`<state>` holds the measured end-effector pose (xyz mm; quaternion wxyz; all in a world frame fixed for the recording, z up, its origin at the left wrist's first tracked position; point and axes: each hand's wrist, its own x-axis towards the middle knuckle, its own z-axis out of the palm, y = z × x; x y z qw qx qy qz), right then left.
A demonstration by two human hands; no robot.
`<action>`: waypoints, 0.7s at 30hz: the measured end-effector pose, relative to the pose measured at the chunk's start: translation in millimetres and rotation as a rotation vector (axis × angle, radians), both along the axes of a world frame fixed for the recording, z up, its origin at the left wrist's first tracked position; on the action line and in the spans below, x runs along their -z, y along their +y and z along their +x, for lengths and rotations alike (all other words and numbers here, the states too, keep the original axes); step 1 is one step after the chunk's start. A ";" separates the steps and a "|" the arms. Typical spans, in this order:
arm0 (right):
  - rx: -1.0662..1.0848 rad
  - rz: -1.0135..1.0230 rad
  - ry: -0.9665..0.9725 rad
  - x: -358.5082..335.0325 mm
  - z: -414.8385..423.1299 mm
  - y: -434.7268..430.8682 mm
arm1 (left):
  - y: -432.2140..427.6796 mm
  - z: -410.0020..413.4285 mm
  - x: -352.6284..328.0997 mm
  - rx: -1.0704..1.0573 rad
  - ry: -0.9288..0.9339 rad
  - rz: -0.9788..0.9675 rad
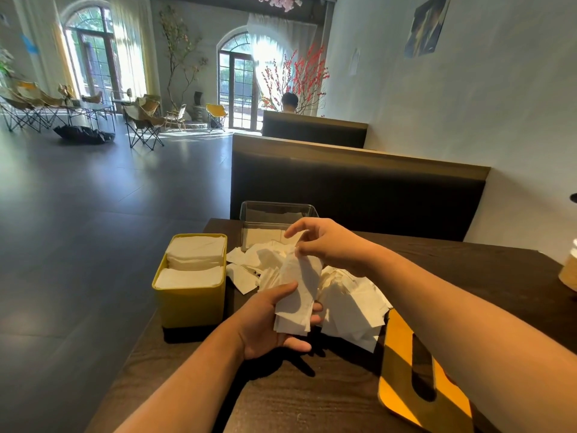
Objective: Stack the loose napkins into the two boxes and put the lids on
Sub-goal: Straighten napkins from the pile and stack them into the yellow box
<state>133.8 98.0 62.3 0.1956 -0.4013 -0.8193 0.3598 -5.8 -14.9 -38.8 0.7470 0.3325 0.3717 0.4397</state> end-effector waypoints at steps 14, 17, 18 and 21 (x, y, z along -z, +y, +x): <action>-0.005 -0.044 0.022 3.8 -4.6 0.5 | 1.7 2.7 1.8 0.008 0.115 -0.006; 0.006 -0.053 0.045 4.8 -4.9 1.6 | 3.3 1.9 4.5 0.025 0.116 0.003; 0.012 -0.050 0.053 5.3 -4.6 2.2 | 3.9 1.6 4.8 0.031 0.116 0.005; 0.029 -0.042 0.073 4.9 -4.1 3.1 | 4.5 1.2 5.2 0.044 0.104 0.002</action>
